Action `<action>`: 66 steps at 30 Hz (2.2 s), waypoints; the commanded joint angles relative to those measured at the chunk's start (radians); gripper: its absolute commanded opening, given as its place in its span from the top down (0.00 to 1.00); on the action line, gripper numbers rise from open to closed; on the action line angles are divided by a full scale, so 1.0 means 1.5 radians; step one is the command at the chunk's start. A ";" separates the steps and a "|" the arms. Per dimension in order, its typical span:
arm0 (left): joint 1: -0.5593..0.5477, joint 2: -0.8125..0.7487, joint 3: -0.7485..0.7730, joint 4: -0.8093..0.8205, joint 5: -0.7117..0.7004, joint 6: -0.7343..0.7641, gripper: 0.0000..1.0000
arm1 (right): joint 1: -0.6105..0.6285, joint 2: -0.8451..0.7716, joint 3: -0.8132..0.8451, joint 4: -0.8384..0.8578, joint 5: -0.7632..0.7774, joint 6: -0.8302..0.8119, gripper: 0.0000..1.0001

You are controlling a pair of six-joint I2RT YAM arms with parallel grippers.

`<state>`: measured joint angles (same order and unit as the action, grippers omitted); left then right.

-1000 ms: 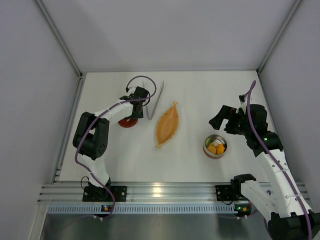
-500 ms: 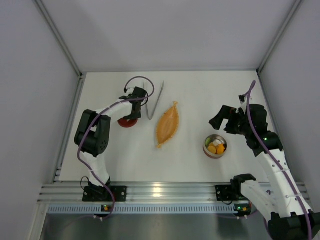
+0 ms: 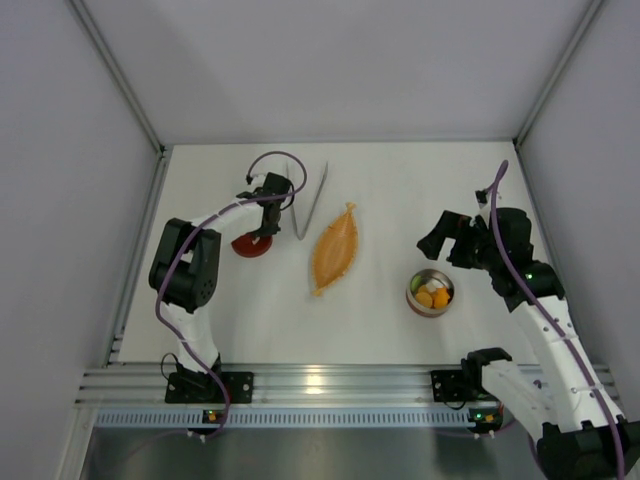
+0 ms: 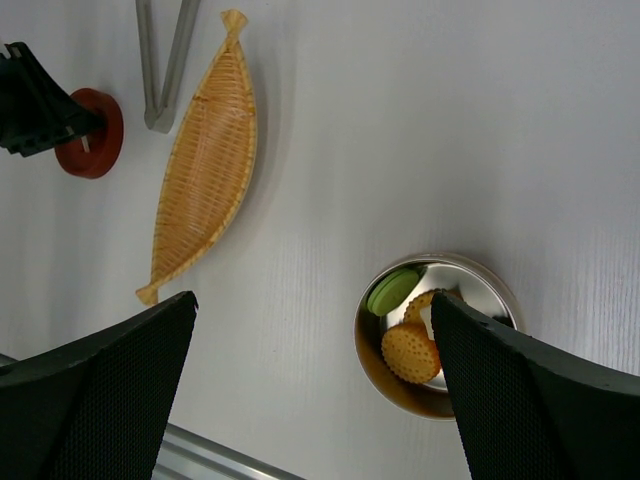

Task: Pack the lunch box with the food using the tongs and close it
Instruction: Pick up the box lid from the center of the board.

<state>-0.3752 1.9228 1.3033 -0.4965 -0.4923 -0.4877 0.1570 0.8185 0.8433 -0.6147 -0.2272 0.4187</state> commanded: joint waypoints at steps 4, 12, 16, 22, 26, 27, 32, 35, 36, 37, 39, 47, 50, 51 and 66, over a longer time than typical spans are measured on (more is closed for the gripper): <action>0.004 0.001 -0.002 0.021 0.011 0.003 0.86 | 0.011 0.004 0.002 0.039 0.008 -0.010 0.01; 0.004 -0.020 -0.004 0.020 0.013 0.008 0.90 | 0.012 0.005 0.002 0.039 0.008 -0.011 0.01; 0.003 -0.032 -0.007 0.020 0.015 0.011 0.90 | 0.012 0.006 0.003 0.039 0.008 -0.010 0.00; 0.004 -0.040 -0.008 0.018 0.018 0.014 0.90 | 0.012 0.004 0.002 0.039 0.009 -0.010 0.00; 0.004 -0.043 -0.011 0.016 0.016 0.014 0.90 | 0.013 0.004 0.003 0.038 0.010 -0.010 0.01; 0.004 -0.042 -0.012 0.016 0.016 0.014 0.88 | 0.013 0.004 0.003 0.038 0.009 -0.011 0.01; 0.004 -0.039 -0.012 0.017 0.020 0.016 0.89 | 0.014 0.003 0.003 0.038 0.009 -0.011 0.01; 0.004 -0.039 -0.013 0.018 0.022 0.017 0.91 | 0.013 0.005 0.003 0.038 0.008 -0.011 0.01; 0.004 -0.040 -0.012 0.016 0.022 0.016 0.93 | 0.013 0.005 0.004 0.038 0.008 -0.011 0.01; 0.004 -0.041 -0.012 0.015 0.021 0.017 0.95 | 0.013 0.005 0.004 0.038 0.008 -0.012 0.01; 0.003 -0.046 -0.009 0.012 0.020 0.019 1.00 | 0.014 0.005 0.005 0.038 0.008 -0.012 0.01; 0.003 -0.079 0.014 -0.014 0.008 0.022 1.00 | 0.014 0.008 0.009 0.036 0.006 -0.011 0.01; 0.003 -0.093 0.023 -0.026 0.007 0.027 1.00 | 0.015 0.009 0.011 0.036 0.006 -0.012 0.01; 0.002 -0.098 0.028 -0.028 0.006 0.029 1.00 | 0.014 0.008 0.011 0.036 0.007 -0.012 0.01; -0.019 -0.161 0.074 -0.078 0.001 0.047 1.00 | 0.014 0.010 0.017 0.031 0.014 -0.012 0.00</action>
<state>-0.3962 1.7378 1.3640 -0.5941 -0.4839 -0.4343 0.1616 0.8341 0.8433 -0.6147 -0.2203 0.4183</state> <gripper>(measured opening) 0.121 0.993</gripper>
